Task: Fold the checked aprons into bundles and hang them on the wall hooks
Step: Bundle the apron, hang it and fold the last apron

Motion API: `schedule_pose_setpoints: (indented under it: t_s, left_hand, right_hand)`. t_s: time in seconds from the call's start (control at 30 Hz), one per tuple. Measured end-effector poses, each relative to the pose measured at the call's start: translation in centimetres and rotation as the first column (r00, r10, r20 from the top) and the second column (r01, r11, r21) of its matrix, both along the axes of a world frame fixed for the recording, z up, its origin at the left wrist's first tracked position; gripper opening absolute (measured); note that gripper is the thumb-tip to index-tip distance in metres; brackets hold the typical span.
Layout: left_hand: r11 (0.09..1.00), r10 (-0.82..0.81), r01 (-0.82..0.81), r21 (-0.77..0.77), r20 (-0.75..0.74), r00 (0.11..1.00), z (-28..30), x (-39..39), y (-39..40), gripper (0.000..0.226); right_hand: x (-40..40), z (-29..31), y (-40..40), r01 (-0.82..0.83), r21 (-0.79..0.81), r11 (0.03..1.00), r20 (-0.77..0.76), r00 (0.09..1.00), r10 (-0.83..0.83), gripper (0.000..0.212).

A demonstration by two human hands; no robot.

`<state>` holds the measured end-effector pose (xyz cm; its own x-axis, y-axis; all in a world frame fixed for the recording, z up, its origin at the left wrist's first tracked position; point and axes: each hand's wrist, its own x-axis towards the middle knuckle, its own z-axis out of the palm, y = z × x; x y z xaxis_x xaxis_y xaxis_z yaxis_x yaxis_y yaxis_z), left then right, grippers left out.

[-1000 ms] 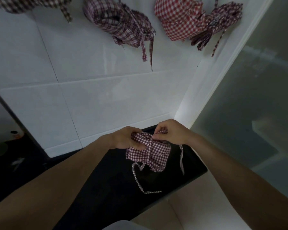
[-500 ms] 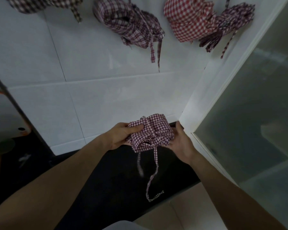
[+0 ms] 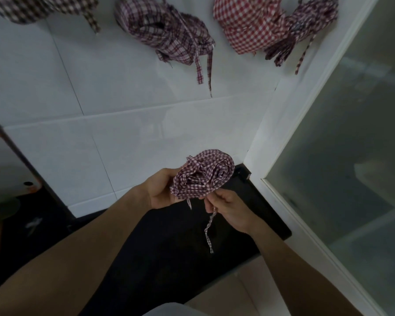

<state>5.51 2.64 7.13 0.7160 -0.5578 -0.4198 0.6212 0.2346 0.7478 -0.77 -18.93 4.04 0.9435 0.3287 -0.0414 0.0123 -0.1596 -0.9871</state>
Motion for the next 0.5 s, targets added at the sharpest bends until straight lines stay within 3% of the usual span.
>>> schedule_pose_setpoints:
  t_s: [0.1, 0.2, 0.27, 0.37, 0.43, 0.5]
  left_hand:
    - [0.992, -0.124, 0.124, 0.024, -0.006, 0.992, -0.2, -0.7, 0.3, 0.035]
    - [0.918, -0.374, 0.368, 0.152, 0.016, 0.927, -0.1, -0.9, 1.4, 0.030]
    - [0.805, -0.543, 0.512, 0.299, 0.022, 0.840, -0.7, -0.6, 2.0, 0.041]
    - [0.615, -0.698, 0.582, 0.532, 0.024, 0.716, -1.3, -0.8, 1.5, 0.043]
    - [0.557, -0.709, 0.577, 0.598, -0.019, 0.705, -2.2, -1.0, 1.3, 0.045]
    - [0.570, -0.657, 0.554, 0.606, -0.068, 0.751, -4.0, -1.2, 1.2, 0.041]
  right_hand:
    - [0.5, 1.2, -0.3, -0.057, -0.204, 0.977, -0.011, 0.998, 0.056, 0.027]
    - [1.5, 2.1, -1.3, -0.175, -0.498, 0.850, -0.198, 0.977, 0.085, 0.015]
    - [2.0, 1.9, -1.8, -0.279, -0.466, 0.840, -0.339, 0.933, 0.122, 0.023]
    - [2.6, 0.4, -1.9, -0.256, -0.287, 0.923, -0.468, 0.878, 0.098, 0.039]
    - [2.2, -0.4, -1.3, -0.226, -0.260, 0.939, -0.462, 0.883, 0.085, 0.036]
    - [1.5, -1.2, -0.4, -0.219, -0.228, 0.949, -0.457, 0.884, 0.094, 0.037]
